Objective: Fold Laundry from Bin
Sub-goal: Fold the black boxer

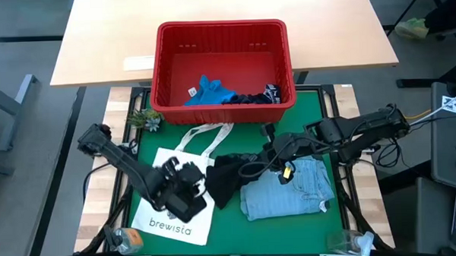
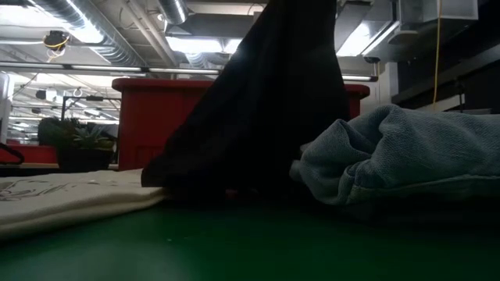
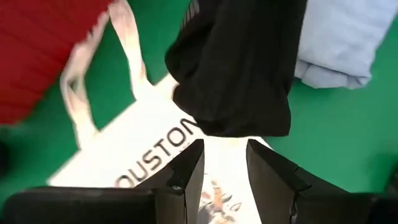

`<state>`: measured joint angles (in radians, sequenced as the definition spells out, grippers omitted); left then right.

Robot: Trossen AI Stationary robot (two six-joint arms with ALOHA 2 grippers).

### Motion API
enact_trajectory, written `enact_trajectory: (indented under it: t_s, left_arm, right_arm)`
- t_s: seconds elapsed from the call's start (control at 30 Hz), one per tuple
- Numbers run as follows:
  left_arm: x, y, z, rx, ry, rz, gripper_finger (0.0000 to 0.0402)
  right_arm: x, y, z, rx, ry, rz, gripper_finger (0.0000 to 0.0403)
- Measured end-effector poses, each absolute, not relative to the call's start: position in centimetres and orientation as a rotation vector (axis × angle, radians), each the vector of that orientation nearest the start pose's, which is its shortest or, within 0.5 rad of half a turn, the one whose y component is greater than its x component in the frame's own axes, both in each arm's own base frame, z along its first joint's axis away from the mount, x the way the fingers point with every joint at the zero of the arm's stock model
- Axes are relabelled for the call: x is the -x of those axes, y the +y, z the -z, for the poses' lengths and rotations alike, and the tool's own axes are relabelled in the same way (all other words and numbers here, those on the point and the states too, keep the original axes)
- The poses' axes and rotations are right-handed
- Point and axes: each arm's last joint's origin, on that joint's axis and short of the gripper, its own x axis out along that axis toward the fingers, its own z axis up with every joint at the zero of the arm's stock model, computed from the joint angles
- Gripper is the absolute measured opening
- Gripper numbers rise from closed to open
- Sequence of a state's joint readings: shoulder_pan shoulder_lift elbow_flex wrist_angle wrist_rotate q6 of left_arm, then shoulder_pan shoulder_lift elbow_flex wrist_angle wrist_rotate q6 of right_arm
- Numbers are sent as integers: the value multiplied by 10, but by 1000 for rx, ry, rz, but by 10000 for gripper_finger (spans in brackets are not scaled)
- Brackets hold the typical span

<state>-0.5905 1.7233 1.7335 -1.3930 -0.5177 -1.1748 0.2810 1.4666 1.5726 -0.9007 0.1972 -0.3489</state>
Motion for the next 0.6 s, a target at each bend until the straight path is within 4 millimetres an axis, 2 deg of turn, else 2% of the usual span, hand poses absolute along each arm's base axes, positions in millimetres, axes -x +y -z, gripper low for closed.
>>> enact_trajectory:
  t_s: [0.13, 0.33, 0.47, 0.6]
  left_arm:
    - [-277, -178, -291, 393, 926, -646, 114]
    - [-280, -175, -235, 484, 850, -691, 114]
    - [-282, -167, -209, 528, 821, -696, 114]
    - [-287, -156, -192, 580, 783, -703, 114]
  right_arm:
    - [-287, 77, -383, 520, 755, -214, 5]
    - [-287, 77, -383, 518, 755, -220, 4]
    - [-287, 77, -383, 518, 755, -220, 5]
    - [-287, 77, -383, 544, 753, -231, 3]
